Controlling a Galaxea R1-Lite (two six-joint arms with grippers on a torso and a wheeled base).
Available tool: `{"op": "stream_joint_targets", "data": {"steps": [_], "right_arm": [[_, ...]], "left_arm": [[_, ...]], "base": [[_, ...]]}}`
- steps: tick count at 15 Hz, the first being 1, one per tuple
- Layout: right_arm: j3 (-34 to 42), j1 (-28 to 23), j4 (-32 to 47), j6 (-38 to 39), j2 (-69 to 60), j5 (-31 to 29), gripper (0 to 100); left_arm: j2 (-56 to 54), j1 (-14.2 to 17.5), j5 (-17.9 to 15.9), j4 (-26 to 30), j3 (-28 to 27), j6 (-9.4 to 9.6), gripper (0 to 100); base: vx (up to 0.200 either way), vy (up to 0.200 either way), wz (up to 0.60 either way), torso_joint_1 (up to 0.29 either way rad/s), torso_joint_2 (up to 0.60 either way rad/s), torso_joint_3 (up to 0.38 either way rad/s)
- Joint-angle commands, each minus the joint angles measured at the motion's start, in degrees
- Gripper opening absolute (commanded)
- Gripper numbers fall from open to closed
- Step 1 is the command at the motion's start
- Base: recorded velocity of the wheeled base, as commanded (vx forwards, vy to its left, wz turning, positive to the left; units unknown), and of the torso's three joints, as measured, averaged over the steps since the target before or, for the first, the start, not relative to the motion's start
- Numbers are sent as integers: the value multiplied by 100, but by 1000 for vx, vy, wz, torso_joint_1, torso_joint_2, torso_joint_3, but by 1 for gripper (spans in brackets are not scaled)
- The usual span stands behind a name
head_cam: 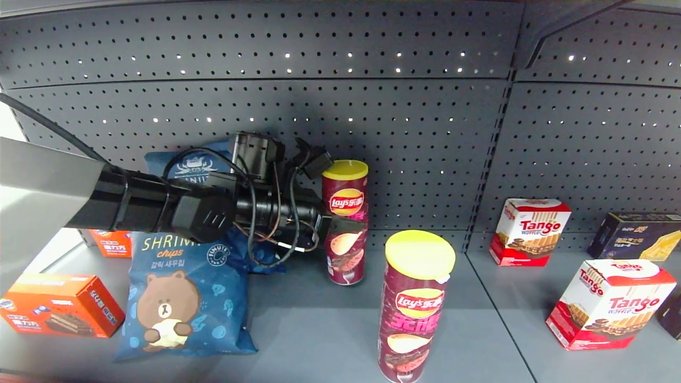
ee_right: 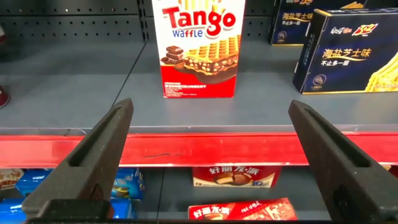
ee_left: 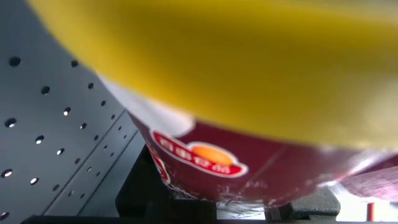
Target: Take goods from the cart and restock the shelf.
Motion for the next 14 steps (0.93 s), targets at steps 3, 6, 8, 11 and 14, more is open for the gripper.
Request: {"op": "stream_joint_targets", "data": {"steps": [3,6,8,11,14], "right_arm": [[0,2,-2,-1,11,0,100],[0,2,-2,-1,11,0,100],[0,2,-2,-1,11,0,100],[0,2,-2,-1,11,0,100],[0,2,-2,-1,11,0,100]], "left_arm": [[337,-7,-3,185,-485,182,0],[469,-86,23,168,-608,173,0],[530,-130,32,142,-661,173,0],[609,-165,67,133,-775,173,0],[759,-244,164,124,-924,173,0]], "base": [[0,0,0,0,0,0],[0,0,0,0,0,0],[0,0,0,0,0,0],[0,0,0,0,0,0],[0,0,0,0,0,0]]}}
